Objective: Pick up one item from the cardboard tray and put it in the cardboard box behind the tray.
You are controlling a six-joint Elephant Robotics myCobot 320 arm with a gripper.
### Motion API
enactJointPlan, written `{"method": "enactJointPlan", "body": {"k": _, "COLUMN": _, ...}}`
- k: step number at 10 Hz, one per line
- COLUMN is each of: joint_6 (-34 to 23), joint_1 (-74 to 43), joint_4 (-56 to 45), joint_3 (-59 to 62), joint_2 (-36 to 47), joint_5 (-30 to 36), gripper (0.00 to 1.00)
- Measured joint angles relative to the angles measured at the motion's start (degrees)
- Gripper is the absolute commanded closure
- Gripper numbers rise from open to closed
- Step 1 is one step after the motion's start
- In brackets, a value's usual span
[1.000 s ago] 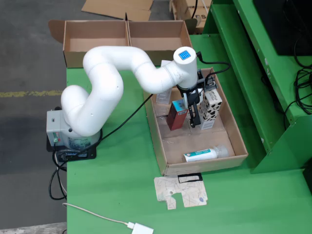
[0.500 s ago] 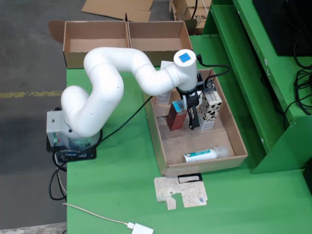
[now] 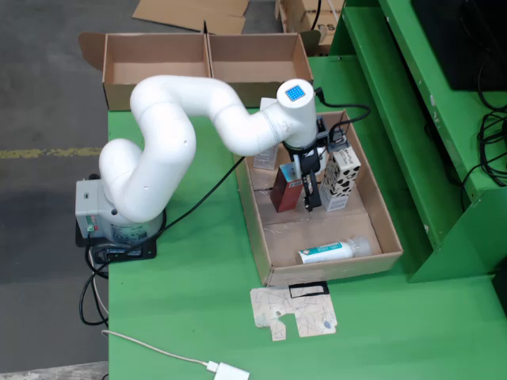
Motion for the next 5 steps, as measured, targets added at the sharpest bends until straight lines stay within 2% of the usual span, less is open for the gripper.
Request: {"method": "enactJointPlan", "body": {"k": 5, "joint_6": 0.4, "joint_1": 0.4, "joint_4": 1.2, "joint_3": -5.5, "joint_2": 4.3, "joint_5": 0.0, "gripper": 0.0}}
